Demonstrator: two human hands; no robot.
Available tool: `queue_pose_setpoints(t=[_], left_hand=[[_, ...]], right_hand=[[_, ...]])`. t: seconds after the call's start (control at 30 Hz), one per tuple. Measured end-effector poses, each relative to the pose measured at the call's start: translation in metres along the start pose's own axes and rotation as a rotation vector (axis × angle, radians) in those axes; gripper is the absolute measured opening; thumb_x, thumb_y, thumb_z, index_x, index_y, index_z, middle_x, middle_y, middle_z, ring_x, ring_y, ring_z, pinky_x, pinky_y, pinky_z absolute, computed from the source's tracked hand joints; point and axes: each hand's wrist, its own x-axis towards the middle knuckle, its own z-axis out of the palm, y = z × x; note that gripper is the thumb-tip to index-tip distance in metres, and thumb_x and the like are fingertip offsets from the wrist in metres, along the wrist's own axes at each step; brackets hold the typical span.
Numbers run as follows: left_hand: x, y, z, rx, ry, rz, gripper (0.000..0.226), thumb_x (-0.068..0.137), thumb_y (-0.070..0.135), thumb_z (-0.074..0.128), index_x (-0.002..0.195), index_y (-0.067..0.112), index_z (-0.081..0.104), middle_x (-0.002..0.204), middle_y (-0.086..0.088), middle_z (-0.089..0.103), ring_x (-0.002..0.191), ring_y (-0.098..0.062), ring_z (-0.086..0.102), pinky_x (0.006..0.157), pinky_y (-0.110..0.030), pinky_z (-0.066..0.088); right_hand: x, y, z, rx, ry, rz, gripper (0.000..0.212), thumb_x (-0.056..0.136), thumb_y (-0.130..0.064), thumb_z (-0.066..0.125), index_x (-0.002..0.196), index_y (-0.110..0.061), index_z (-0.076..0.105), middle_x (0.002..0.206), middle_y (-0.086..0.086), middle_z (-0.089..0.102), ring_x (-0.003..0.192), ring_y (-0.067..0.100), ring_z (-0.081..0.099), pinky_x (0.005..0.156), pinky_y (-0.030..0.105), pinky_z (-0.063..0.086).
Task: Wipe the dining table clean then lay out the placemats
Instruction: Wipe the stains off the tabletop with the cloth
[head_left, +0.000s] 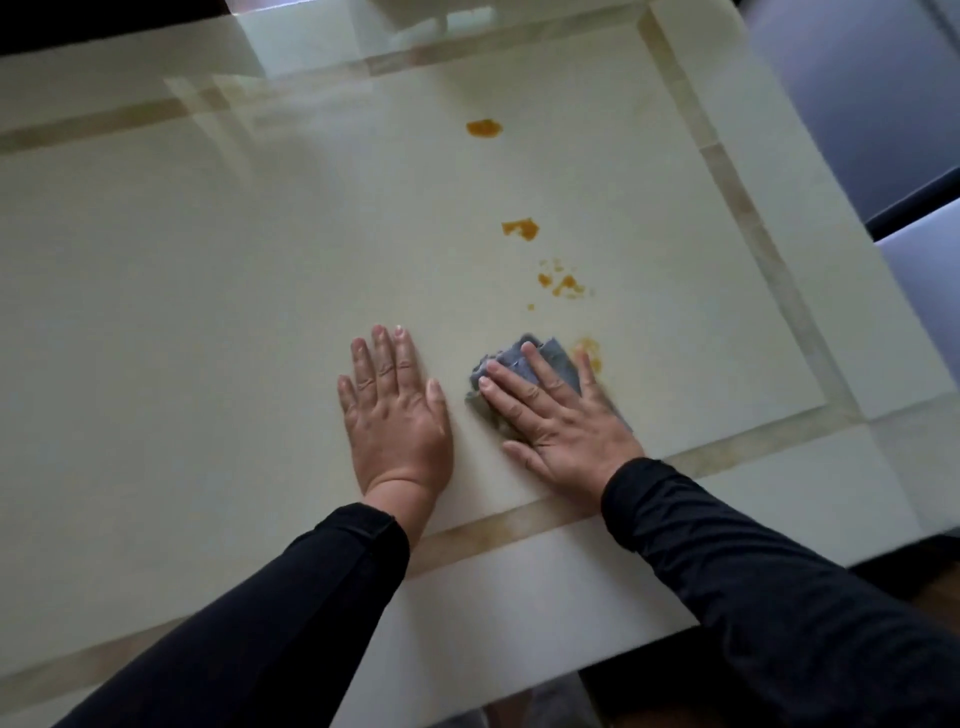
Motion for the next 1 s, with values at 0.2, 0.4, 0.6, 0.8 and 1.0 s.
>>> queue_pose_setpoints(t=[0.2, 0.4, 0.6, 0.8, 1.0], left_hand=[[-0.001, 0.000, 0.000, 0.012, 0.008, 0.001, 0.064, 0.103, 0.038, 0.022, 0.160, 0.020, 0.000, 0.167, 0.000, -0.008, 0.153, -0.020, -0.011, 0.124, -0.044, -0.003], [-0.001, 0.000, 0.001, 0.012, 0.016, -0.008, 0.064, 0.103, 0.037, 0.024, 0.160, 0.021, 0.001, 0.168, 0.001, -0.006, 0.153, -0.020, -0.010, 0.124, -0.044, -0.002], [0.000, 0.000, 0.000, -0.001, 0.023, -0.005, 0.064, 0.101, 0.038, 0.022, 0.160, 0.020, 0.008, 0.168, 0.001, 0.000, 0.154, -0.019, -0.006, 0.124, -0.044, 0.002], [-0.001, -0.002, 0.001, -0.002, 0.029, -0.017, 0.065, 0.099, 0.041, 0.021, 0.160, 0.022, 0.009, 0.168, 0.001, 0.001, 0.154, -0.019, -0.005, 0.124, -0.044, 0.004], [-0.001, -0.001, 0.002, 0.012, 0.021, -0.012, 0.065, 0.099, 0.042, 0.019, 0.160, 0.022, 0.007, 0.168, 0.002, 0.000, 0.154, -0.018, -0.006, 0.124, -0.043, 0.004]], right_hand=[[-0.022, -0.006, 0.006, 0.098, 0.061, 0.175, 0.069, 0.099, -0.055, 0.024, 0.159, -0.024, 0.009, 0.167, -0.005, -0.001, 0.153, 0.026, -0.006, 0.118, 0.061, 0.003], [-0.012, 0.052, 0.004, 0.044, 0.003, -0.043, 0.065, 0.101, -0.055, 0.023, 0.159, -0.030, 0.008, 0.166, -0.010, 0.005, 0.153, 0.022, 0.000, 0.120, 0.057, 0.011], [-0.007, 0.019, 0.005, 0.123, 0.034, 0.140, 0.074, 0.097, -0.060, 0.024, 0.159, -0.025, 0.007, 0.167, -0.005, -0.001, 0.153, 0.027, -0.007, 0.118, 0.062, 0.005], [-0.010, 0.024, 0.004, 0.074, 0.033, -0.178, 0.072, 0.099, -0.060, 0.029, 0.159, -0.024, 0.011, 0.167, -0.003, 0.005, 0.153, 0.029, -0.001, 0.119, 0.060, 0.011], [0.039, 0.063, -0.010, 0.073, 0.008, 0.065, 0.068, 0.098, -0.060, 0.017, 0.158, -0.032, 0.003, 0.166, -0.011, 0.000, 0.153, 0.022, -0.009, 0.119, 0.059, 0.001]])
